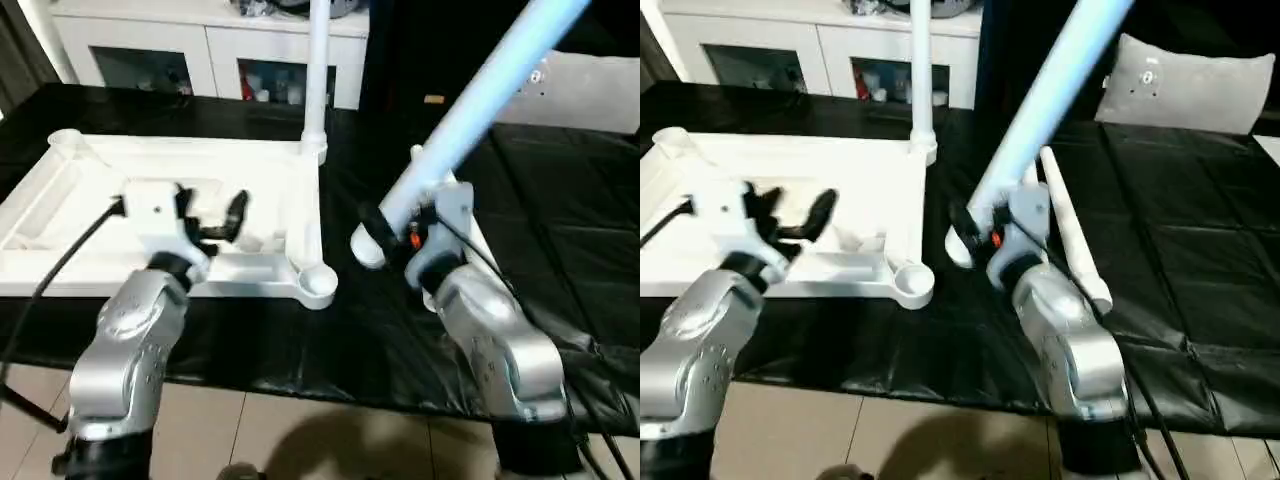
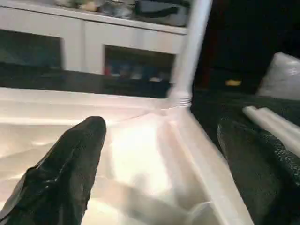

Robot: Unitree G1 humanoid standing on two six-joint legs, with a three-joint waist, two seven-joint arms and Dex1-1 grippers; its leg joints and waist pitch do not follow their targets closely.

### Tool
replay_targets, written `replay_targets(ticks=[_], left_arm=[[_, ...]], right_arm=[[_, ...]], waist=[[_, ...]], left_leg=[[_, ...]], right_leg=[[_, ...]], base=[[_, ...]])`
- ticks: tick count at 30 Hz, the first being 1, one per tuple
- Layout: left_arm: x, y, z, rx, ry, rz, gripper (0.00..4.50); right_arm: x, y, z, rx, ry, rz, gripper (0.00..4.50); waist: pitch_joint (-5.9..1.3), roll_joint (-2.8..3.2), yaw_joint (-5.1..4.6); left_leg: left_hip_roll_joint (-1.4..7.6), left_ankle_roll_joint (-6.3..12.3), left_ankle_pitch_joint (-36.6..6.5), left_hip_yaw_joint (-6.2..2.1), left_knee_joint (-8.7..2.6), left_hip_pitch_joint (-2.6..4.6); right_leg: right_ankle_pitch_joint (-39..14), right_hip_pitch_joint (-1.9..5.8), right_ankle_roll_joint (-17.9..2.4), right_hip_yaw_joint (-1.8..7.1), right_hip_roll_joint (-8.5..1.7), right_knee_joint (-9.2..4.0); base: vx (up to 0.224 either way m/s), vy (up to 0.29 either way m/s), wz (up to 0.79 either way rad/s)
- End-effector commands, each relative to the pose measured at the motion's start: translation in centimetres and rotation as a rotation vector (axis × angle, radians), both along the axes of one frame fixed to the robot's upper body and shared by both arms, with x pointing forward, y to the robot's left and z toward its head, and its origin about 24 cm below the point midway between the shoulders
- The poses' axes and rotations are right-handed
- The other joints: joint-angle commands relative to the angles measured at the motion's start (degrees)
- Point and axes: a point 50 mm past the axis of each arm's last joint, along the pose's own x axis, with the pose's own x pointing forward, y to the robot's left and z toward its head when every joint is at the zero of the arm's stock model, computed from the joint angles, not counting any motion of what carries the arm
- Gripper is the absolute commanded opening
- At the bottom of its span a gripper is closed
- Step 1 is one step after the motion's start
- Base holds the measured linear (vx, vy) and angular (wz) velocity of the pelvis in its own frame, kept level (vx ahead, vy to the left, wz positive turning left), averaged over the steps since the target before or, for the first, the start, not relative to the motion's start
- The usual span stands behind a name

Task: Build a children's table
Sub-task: Pick table leg

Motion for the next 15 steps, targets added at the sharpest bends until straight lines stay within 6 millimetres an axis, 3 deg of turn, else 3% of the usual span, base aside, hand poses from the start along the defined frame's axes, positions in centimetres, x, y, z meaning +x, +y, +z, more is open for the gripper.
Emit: replay_targets(ticks=[1, 4, 5, 7, 9, 10, 11, 12, 13, 14, 15], left_arm=[[-0.2, 0.0, 0.1, 0.019, -0.022, 0.024, 4.17], [-0.3, -0.3, 0.0, 0.026, -0.024, 0.011, 4.17], [-0.4, -0.5, -0.1, 0.034, -0.016, -0.003, 4.17], [-0.4, -0.7, -0.1, 0.043, -0.011, -0.014, 4.17], [-0.4, -1.0, -0.3, 0.040, -0.004, -0.022, 4.17], [-0.4, -1.2, -0.5, 0.041, 0.000, -0.026, 4.17], [-0.4, -1.3, -0.6, 0.044, 0.003, -0.028, 4.17], [-0.4, -1.3, -0.6, 0.044, 0.003, -0.028, 4.17], [-0.4, -1.5, -0.8, 0.042, 0.005, -0.034, 4.17], [-0.4, -1.5, -0.8, 0.041, 0.005, -0.034, 4.17], [-0.4, -1.6, -0.8, 0.039, 0.004, -0.035, 4.17]], right_arm=[[-0.1, -0.5, 0.5, -0.004, -0.023, -0.007, 1.89], [-0.2, -0.7, 0.0, -0.033, -0.029, -0.012, 1.89], [-0.1, -0.9, -0.2, -0.044, -0.023, -0.030, 1.89], [0.0, -1.1, -0.3, -0.038, -0.015, -0.044, 1.89], [0.1, -1.2, -0.4, -0.038, -0.010, -0.051, 1.89], [0.2, -1.2, -0.4, -0.045, -0.011, -0.046, 1.89], [0.2, -1.2, -0.3, -0.045, -0.011, -0.044, 1.89], [0.2, -1.2, -0.3, -0.045, -0.011, -0.044, 1.89], [0.3, -1.1, -0.3, -0.047, -0.010, -0.039, 1.89], [0.3, -1.1, -0.3, -0.047, -0.010, -0.039, 1.89], [0.3, -1.1, -0.4, -0.050, -0.010, -0.036, 1.89]], waist=[[-3.60, 0.81, -0.04], [-3.44, 0.74, -0.11], [-3.43, 0.38, -0.06], [-3.42, 0.57, -0.08], [-3.36, 0.37, -0.17], [-3.72, 0.76, -0.37], [-3.99, -0.28, 0.34], [-4.03, -0.55, 0.73], [-4.24, -1.14, 1.35], [-4.30, -1.37, 1.60], [-4.00, -2.01, 2.78]], left_leg=[[0.71, -2.65, -12.5, 0.52, -4.44, -0.10], [0.74, -2.49, -13.9, 0.53, -4.52, -0.10], [0.72, -2.33, -13.6, 0.60, -4.50, -0.14], [0.70, -2.34, -13.8, 0.61, -4.49, -0.09], [0.71, -2.29, -14.2, 0.59, -4.54, -0.10], [0.64, -4.29, -14.3, 3.35, -2.26, 2.28], [-0.12, -5.94, -13.5, 3.85, -2.43, 1.37], [-0.54, -5.84, -13.4, 4.35, -1.95, 0.95], [-1.19, -3.48, -15.0, 5.01, -0.90, 1.17], [-1.69, -1.96, -15.1, 4.94, -0.11, 0.57], [-2.40, 1.45, -15.3, 3.63, 2.93, -0.77]], right_leg=[[-10.2, 2.80, -5.9, 1.68, -2.59, -4.51], [-12.9, 2.65, -5.6, 1.67, -2.69, -4.72], [-13.8, 2.63, -5.4, 1.72, -2.74, -4.76], [-14.6, 2.45, -5.2, 1.73, -2.67, -4.86], [-14.9, 2.42, -5.2, 1.71, -2.64, -4.91], [-18.4, -0.32, -2.8, 4.06, -0.81, -6.98], [-19.1, 0.89, -2.2, 5.31, -0.23, -5.76], [-18.2, 0.96, -1.7, 6.41, 0.10, -5.71], [-19.7, 0.75, -1.7, 8.38, -0.09, -5.98], [-20.5, 1.54, -2.1, 10.06, -0.59, -6.32], [-24.5, 2.95, -2.9, 14.56, -3.33, -7.94]], base=[[0.000, 0.000, 0.00], [0.000, 0.000, 0.00], [0.000, 0.000, 0.00], [0.000, 0.000, 0.00], [0.000, 0.000, 0.00], [0.000, 0.000, 0.00], [0.000, 0.000, 0.00], [-0.007, 0.020, -0.41], [-0.006, 0.040, -0.50], [-0.006, 0.040, -0.50], [-0.002, 0.096, -0.54]])
